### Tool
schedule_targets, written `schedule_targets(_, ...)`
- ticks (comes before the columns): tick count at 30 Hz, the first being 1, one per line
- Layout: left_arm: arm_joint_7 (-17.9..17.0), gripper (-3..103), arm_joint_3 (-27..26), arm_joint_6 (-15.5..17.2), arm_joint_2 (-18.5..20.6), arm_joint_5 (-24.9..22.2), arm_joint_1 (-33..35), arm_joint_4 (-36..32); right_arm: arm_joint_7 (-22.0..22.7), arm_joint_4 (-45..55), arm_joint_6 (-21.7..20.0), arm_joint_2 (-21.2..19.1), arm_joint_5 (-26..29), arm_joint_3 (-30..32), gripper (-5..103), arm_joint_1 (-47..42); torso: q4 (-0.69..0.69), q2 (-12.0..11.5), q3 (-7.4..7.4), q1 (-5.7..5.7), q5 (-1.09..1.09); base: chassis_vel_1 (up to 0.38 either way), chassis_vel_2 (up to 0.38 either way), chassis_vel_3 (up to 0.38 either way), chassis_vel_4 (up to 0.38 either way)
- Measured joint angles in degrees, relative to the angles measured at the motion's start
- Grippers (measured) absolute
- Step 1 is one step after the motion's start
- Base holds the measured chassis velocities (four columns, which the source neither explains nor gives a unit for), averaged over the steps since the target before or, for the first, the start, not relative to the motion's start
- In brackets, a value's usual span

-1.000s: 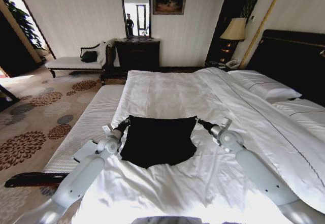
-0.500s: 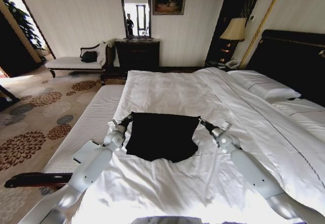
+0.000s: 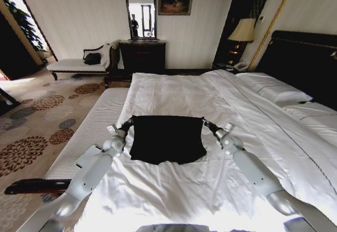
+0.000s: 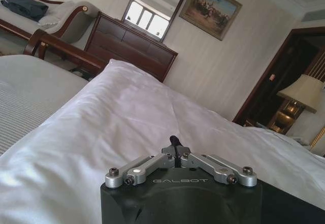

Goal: Fold the clothes on the bed.

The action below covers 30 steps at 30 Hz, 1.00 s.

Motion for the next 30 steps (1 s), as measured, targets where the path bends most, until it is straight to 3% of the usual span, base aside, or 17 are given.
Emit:
schedule_targets(11, 2.6, 0, 1.5, -0.9, -2.8, 1.3, -2.8, 6.7, -3.9, -8.6, 2.8, 2.6, -3.1, -3.4, 0, 4.0, 0.02, 0.0, 0.0, 0.0, 0.01, 0.0, 0.0, 0.0, 0.0)
schedule_targets(30, 3.3, 0, 0.7, -1.6, -2.7, 1.4, -3.4, 6.9, -4.8, -12.8, 4.9, 4.7, -4.3, -5.5, 0, 7.5, 0.03, 0.0, 0.0, 0.0, 0.01, 0.0, 0.0, 0.0, 0.0)
